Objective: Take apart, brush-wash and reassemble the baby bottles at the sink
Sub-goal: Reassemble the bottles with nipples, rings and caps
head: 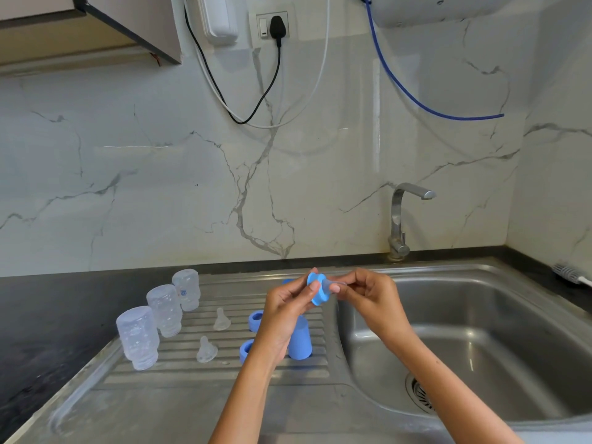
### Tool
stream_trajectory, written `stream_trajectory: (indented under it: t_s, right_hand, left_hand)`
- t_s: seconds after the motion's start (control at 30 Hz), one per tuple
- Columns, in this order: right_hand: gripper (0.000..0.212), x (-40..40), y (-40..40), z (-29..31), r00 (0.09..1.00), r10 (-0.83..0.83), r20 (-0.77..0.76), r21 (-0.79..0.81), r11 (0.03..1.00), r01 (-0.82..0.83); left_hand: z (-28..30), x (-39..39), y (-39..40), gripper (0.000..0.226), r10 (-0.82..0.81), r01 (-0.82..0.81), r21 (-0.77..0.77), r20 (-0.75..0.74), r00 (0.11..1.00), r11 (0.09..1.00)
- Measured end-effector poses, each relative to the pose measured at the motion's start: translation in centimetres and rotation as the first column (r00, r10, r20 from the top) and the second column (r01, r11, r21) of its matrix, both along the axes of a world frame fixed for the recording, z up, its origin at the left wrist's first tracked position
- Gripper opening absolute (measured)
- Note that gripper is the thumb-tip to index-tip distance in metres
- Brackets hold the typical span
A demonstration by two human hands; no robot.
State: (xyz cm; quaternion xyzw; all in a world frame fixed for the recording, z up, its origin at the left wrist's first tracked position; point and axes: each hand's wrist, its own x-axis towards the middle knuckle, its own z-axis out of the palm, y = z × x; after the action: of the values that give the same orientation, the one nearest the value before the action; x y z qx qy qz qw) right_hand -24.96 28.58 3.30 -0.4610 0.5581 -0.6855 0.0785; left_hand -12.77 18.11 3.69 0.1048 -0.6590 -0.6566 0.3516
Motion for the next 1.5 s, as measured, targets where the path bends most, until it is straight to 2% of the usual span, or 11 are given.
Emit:
stream_trajectory:
  t_s: [0.17,0.27,0.5,0.6,0.67,0.77,0.9,0.97,1.23,1.4,1.5]
  right_hand:
    - [0.003,0.1,0.1,0.3,0.978,0.092,0.189,-0.049,0.995,-0.085]
    - [0.007,0.2,0.2,0.5,0.965,0.118,0.234,-0.069,0.992,-0.105]
    - [0.008,0.8,0.3,0.3,0.999,0.01,-0.031,-0.045,0.999,-0.012]
    - [0.007,0.8,0.1,-0.3,0.978,-0.09,-0.189,-0.044,0.996,0.083]
    - [0.006,0.7,-0.1,-0.8,0.96,-0.141,-0.243,-0.074,0.989,0.127]
    - [0.011,0.9,-0.4,-0.9,0.982,-0.127,-0.139,-0.065,0.991,0.119]
    - [0.044,0.9,-0.1,0.1,0.987,0.157,0.019,-0.064,0.986,-0.156]
    - [0.045,0.8,0.0,0.4,0.973,0.225,0.056,-0.074,0.973,-0.221]
    - [0.03,0.6,-0.1,0.0,0.988,0.128,-0.088,-0.043,0.99,-0.132]
    - [0.018,0.3,-0.2,-0.3,0.992,0.092,-0.081,-0.039,0.995,-0.096]
    - [0.025,0.5,-0.2,-0.3,0.991,0.104,-0.085,-0.001,0.994,-0.105]
  left_hand:
    - [0.0,0.0,-0.2,0.035,-0.023,0.024,0.059,-0.006,1.0,0.998]
    - [0.1,0.1,-0.1,0.042,-0.029,0.032,0.082,-0.035,0.999,0.996]
    - [-0.1,0.3,0.2,0.037,0.047,-0.042,0.065,-0.078,0.996,0.997]
    - [-0.2,0.4,0.5,0.037,0.061,-0.054,0.077,-0.089,0.994,0.996]
    - [-0.2,0.3,0.6,0.029,0.069,-0.063,0.071,-0.083,0.994,0.995]
    - [-0.1,0.3,0.9,0.023,0.078,-0.072,0.072,-0.078,0.994,0.995]
    - [0.9,0.7,0.9,0.029,0.026,-0.005,0.14,-0.142,0.989,0.99]
    - [1.2,0.9,0.9,0.029,-0.002,0.025,0.157,-0.143,0.99,0.987]
    - [1.3,1.1,1.1,0.026,-0.026,0.037,0.131,-0.091,0.996,0.991]
    - [1.1,0.9,0.9,0.025,-0.033,0.035,0.127,-0.019,0.999,0.991]
    - [1.2,1.0,0.9,0.027,-0.022,0.025,0.143,-0.021,1.0,0.989]
